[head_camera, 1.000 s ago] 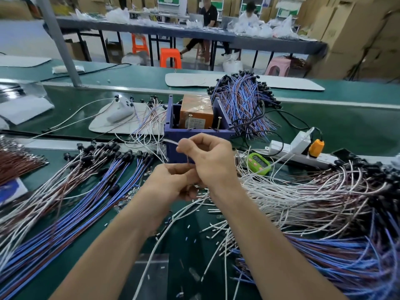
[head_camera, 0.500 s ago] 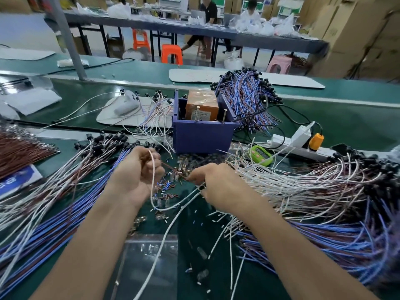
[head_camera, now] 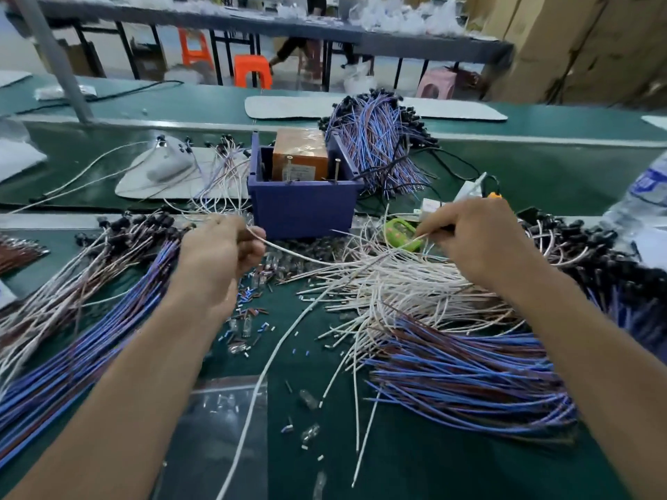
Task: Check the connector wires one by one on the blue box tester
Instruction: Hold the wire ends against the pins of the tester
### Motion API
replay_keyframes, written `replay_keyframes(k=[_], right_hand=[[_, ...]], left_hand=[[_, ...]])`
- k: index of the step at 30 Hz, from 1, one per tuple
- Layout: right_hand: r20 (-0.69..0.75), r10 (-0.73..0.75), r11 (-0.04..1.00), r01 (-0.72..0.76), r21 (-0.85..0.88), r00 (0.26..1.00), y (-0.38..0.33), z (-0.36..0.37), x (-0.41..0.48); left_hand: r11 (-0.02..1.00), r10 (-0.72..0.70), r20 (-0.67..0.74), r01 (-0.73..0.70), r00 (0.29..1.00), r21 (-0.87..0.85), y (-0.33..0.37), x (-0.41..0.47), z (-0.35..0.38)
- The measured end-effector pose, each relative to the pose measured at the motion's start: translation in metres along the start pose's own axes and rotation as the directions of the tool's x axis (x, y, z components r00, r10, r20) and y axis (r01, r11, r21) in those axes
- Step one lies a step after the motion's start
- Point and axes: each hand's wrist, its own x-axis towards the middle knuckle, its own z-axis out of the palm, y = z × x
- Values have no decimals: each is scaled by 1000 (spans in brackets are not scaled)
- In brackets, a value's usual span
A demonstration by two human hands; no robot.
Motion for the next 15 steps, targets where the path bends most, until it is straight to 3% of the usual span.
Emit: replay_keyframes(k=[4, 7, 10, 15], right_hand=[[-17, 69, 975, -71, -211, 997, 53, -24, -10], [-49, 69, 949, -80, -304, 996, 85, -39, -15], [-85, 119, 930, -141, -340, 989, 109, -44, -20], [-18, 213, 930, -209, -301, 977, 121, -35, -33]], left_hand=[[898, 49, 301, -174, 952, 405, -23, -14, 37], [754, 57, 405, -305, 912, 582, -37, -26, 64], [636, 46, 436, -363, 899, 681, -52, -31, 87], [440, 88, 342, -345, 935, 829, -66, -28, 95]])
